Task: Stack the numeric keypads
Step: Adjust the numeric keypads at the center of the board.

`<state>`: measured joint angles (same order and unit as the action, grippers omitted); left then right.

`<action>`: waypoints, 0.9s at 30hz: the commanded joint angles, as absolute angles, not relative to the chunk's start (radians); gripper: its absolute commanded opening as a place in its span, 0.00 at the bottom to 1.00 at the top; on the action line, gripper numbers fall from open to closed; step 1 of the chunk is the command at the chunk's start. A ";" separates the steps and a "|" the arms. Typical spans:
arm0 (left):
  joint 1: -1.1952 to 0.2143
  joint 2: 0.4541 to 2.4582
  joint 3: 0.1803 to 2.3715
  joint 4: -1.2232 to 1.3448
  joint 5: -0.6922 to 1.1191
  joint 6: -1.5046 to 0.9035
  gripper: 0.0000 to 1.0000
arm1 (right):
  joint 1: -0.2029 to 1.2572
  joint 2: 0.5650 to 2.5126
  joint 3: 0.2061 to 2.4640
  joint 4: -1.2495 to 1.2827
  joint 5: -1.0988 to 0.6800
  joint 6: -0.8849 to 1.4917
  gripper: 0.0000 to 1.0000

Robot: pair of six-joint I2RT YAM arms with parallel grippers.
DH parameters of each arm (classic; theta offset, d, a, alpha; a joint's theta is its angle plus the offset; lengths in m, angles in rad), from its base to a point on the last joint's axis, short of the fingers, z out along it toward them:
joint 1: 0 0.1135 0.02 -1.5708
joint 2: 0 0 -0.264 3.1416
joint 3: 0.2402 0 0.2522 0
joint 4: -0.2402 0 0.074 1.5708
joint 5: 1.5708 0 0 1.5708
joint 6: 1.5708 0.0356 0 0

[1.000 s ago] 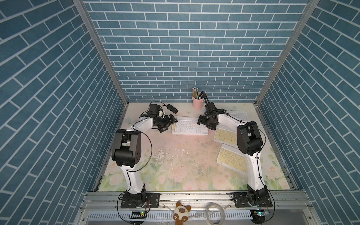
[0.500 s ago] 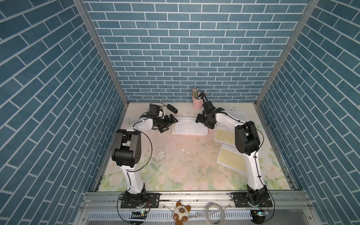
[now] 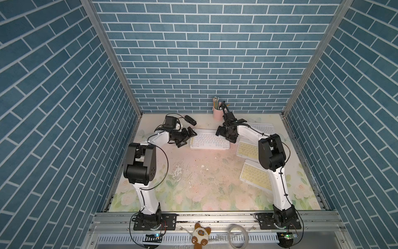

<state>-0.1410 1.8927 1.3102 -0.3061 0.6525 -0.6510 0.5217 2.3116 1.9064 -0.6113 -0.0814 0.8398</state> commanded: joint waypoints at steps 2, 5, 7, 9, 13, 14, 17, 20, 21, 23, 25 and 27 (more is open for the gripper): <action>-0.143 1.909 1.298 -0.292 0.660 -0.652 1.00 | 0.536 2.332 1.945 -0.635 -0.060 0.882 0.99; -0.143 1.907 1.299 -0.293 0.658 -0.652 1.00 | 0.541 2.336 1.954 -0.635 -0.061 0.889 0.99; -0.143 1.907 1.299 -0.295 0.660 -0.652 1.00 | 0.543 2.337 1.958 -0.637 -0.057 0.889 0.99; -0.143 1.908 1.299 -0.294 0.660 -0.651 1.00 | 0.545 2.336 1.959 -0.637 -0.053 0.893 0.99; -0.143 1.908 1.299 -0.292 0.660 -0.652 1.00 | 0.546 2.343 1.964 -0.639 -0.054 0.898 0.99; -0.143 1.910 1.299 -0.290 0.660 -0.652 1.00 | 0.547 2.346 1.964 -0.638 -0.055 0.900 0.99; -0.143 1.909 1.299 -0.290 0.660 -0.653 1.00 | 0.552 2.347 1.964 -0.637 -0.054 0.900 0.99; -0.142 1.909 1.299 -0.290 0.660 -0.653 0.99 | 0.555 2.353 1.969 -0.635 -0.057 0.900 0.99; -0.143 1.911 1.299 -0.290 0.660 -0.653 0.99 | 0.555 2.354 1.971 -0.637 -0.055 0.899 0.99; -0.142 1.910 1.299 -0.290 0.661 -0.652 1.00 | 0.557 2.357 1.979 -0.643 -0.052 0.898 0.99; -0.143 1.912 1.299 -0.290 0.661 -0.652 1.00 | 0.556 2.361 1.985 -0.643 -0.054 0.897 0.99; -0.143 1.912 1.299 -0.290 0.661 -0.652 1.00 | 0.558 2.366 1.993 -0.646 -0.056 0.898 0.99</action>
